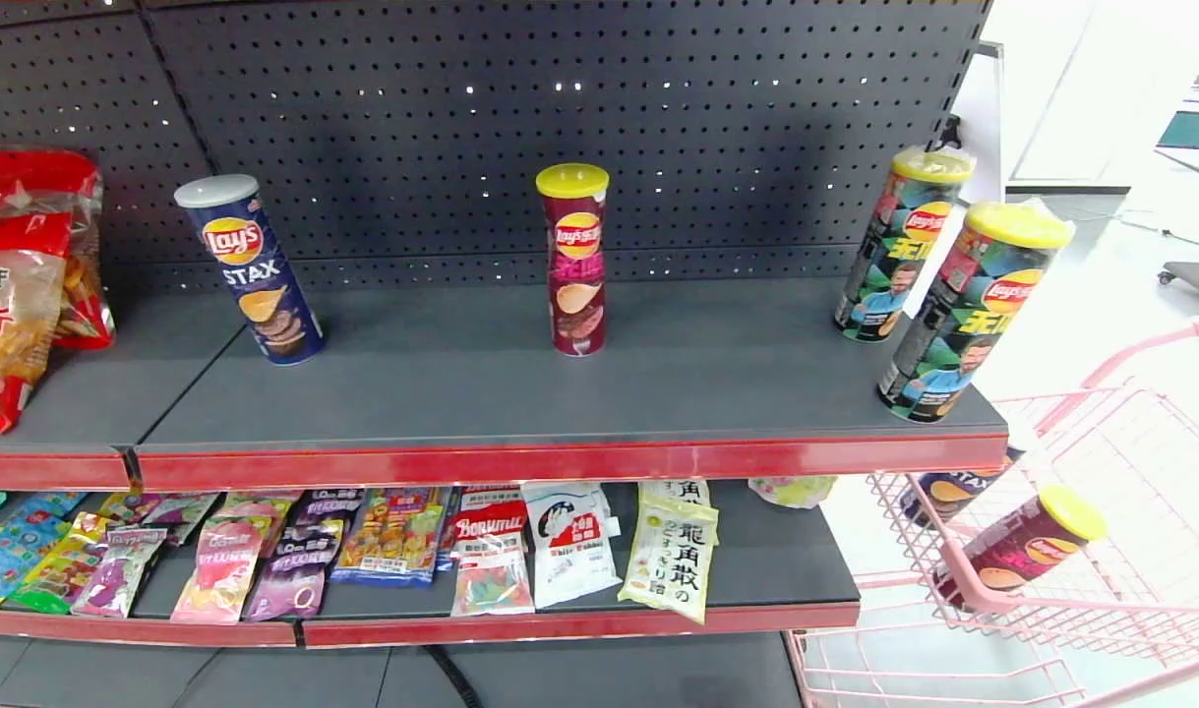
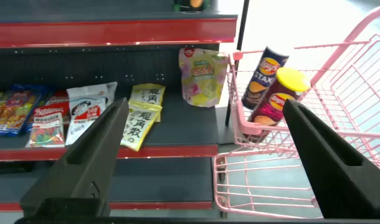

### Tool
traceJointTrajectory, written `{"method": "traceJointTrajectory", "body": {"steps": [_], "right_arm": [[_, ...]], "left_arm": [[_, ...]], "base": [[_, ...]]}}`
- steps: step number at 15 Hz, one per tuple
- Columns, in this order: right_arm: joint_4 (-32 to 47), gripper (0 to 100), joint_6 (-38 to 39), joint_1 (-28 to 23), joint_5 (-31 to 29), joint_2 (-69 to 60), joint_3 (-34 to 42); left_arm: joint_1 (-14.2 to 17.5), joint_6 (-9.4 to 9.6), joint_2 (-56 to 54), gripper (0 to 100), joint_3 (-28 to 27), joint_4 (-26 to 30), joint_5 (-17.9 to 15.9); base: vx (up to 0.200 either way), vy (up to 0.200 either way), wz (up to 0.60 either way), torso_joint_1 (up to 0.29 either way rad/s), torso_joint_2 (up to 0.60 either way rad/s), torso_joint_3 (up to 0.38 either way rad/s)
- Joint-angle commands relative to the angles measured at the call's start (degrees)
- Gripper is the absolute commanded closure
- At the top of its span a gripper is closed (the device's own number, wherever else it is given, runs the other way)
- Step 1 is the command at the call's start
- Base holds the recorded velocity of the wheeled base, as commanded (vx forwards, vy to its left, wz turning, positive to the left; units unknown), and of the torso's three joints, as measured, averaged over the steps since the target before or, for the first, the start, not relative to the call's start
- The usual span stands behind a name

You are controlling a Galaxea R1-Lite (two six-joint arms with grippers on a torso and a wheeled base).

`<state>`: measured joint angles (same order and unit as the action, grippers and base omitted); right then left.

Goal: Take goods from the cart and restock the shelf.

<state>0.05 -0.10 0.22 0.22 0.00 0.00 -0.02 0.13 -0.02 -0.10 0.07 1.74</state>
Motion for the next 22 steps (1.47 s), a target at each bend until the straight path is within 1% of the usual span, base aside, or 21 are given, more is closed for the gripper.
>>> {"method": "traceJointTrajectory", "body": {"steps": [1,4,6,18,22], "right_arm": [[0.0,0,0.0,0.0,0.0,0.0,0.0],[0.0,0,0.1,0.0,0.0,0.0,0.0],[0.0,0,0.0,0.0,0.0,0.0,0.0],[0.0,0,0.1,0.0,0.0,0.0,0.0],[0.0,0,0.2,0.0,0.1,0.0,0.0]], "left_arm": [[-0.1,-0.05,0.0,0,0.0,0.0,0.0],[-0.1,-0.05,0.0,0,0.0,0.0,0.0],[-0.1,0.04,0.0,0,0.0,0.0,0.0],[-0.1,0.04,0.0,0,0.0,0.0,0.0],[-0.1,-0.05,0.0,0,0.0,0.0,0.0]], "base": [[0.000,-0.200,0.00,-0.002,0.00,0.002],[0.000,-0.200,0.00,0.007,0.00,0.004],[0.000,0.000,0.00,0.000,0.00,0.000],[0.000,0.000,-0.60,0.001,0.00,0.002],[0.000,0.000,0.00,0.000,0.00,0.000]]}}
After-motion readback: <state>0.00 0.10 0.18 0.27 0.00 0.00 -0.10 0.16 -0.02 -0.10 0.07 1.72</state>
